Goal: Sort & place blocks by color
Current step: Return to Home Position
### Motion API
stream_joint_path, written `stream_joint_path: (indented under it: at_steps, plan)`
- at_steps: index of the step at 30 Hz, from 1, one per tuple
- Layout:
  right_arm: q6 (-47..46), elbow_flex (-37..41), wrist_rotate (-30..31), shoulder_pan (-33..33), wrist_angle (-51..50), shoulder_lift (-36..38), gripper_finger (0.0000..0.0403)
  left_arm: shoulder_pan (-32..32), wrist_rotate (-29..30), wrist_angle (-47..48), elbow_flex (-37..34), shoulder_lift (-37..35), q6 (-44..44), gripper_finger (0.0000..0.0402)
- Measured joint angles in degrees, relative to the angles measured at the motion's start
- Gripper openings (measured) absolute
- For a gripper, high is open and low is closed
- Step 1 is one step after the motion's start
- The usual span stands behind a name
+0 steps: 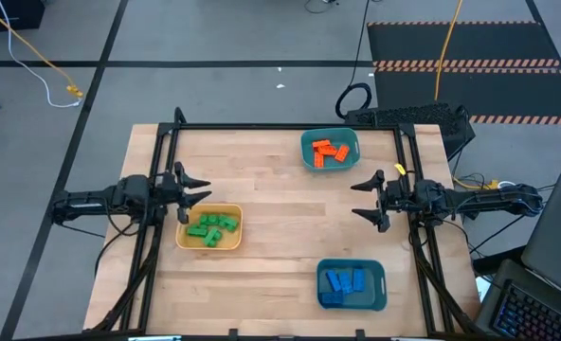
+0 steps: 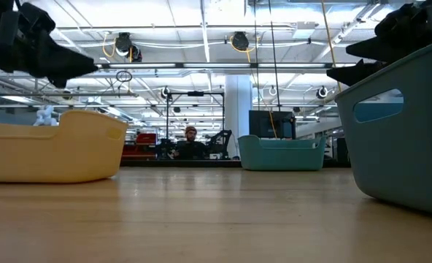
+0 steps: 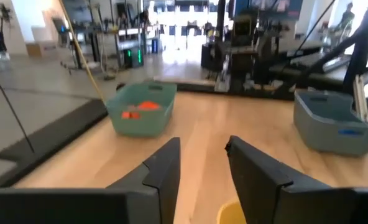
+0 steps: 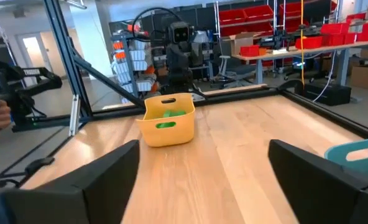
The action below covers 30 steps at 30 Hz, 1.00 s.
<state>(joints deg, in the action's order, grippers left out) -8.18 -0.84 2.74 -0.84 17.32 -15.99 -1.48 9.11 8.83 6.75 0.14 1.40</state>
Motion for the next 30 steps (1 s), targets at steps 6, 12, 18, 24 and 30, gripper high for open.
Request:
stream_joint_path:
  at_steps: [6,12,18,24,30]
  plan:
    - [1.9,0.0,0.0,0.0,-0.1,0.0,0.0252,0.0,0.0,0.1,-1.9,0.0,0.3,0.0058]
    - [2.5,0.0,0.1,0.0,-2.2,0.0,0.0112,0.0,0.0,0.1,-2.5,0.0,0.1,0.0009]
    - [3.1,0.0,0.1,0.0,-3.5,0.0,0.0010,0.0,-0.3,-5.2,-4.1,0.0,0.6,0.0005]
    - [3.0,0.0,0.2,0.0,-4.4,0.0,0.0004,0.0,-0.7,-10.8,-6.1,0.0,0.6,0.0003]
    - [2.4,0.0,0.3,0.0,-4.5,0.0,0.0001,0.0,-1.1,-10.7,-6.1,0.0,1.7,0.0002]
